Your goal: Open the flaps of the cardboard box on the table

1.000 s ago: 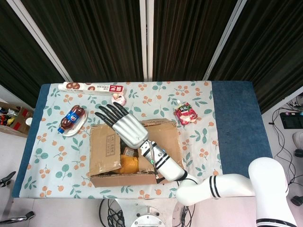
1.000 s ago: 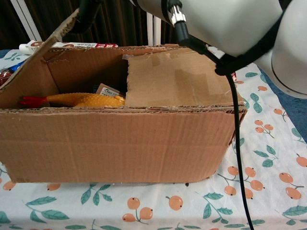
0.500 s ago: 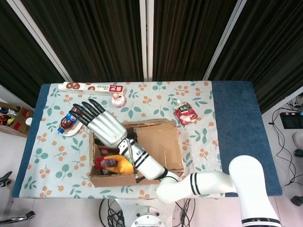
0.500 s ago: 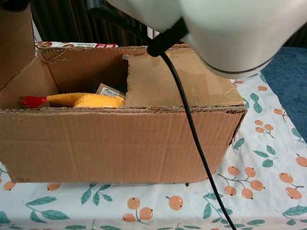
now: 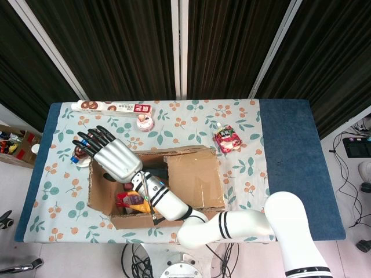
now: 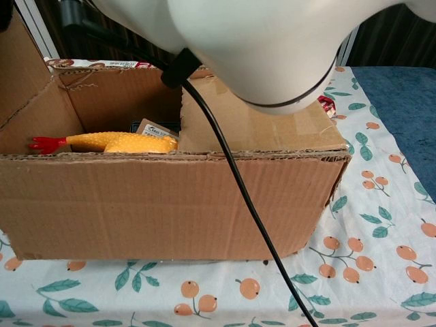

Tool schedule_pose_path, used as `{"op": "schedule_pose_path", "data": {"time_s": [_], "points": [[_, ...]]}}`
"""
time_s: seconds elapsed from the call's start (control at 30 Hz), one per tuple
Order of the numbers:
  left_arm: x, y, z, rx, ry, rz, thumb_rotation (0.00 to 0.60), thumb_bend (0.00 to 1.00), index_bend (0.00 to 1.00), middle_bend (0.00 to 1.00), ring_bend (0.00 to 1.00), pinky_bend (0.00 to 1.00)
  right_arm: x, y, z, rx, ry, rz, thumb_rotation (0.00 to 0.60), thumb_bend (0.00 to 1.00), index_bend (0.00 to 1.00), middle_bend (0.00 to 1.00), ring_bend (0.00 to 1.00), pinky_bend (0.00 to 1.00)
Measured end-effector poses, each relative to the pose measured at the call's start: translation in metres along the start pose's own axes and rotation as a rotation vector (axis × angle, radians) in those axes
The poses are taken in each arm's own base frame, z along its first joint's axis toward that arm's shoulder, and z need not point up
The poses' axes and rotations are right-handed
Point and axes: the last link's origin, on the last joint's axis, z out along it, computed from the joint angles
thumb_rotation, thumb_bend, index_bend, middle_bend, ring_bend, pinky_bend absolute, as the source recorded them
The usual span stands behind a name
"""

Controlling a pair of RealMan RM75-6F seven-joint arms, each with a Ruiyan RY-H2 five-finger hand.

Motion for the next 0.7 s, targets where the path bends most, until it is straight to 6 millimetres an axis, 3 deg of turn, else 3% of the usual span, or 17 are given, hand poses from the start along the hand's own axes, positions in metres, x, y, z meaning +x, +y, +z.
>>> {"op": "schedule_pose_path", "data": {"time_s": [0.2,0.53,0.7], "points": [[-0.001,0.003,0.000,-0.008,0.000,-0.004,0.448,0.00,0.00,0.08,0.07,0.16,0.000,0.003,0.001,-0.013,-0.018,0.037,0.600,0.06,0.00,0.00,0.00,0.00],[0.009,0.004,-0.005,0.005,0.019,0.008,0.467,0.00,0.00,0.08,0.07,0.16,-0.004,-0.039,0.028,0.031,0.001,0.100,0.600,0.05,0.00,0.00,0.00,0.00],[0.007,0.000,-0.007,0.019,0.012,-0.001,0.468,0.00,0.00,0.08,0.07,0.16,-0.005,-0.041,0.029,0.043,0.016,0.100,0.600,0.05,0.00,0.00,0.00,0.00]]}}
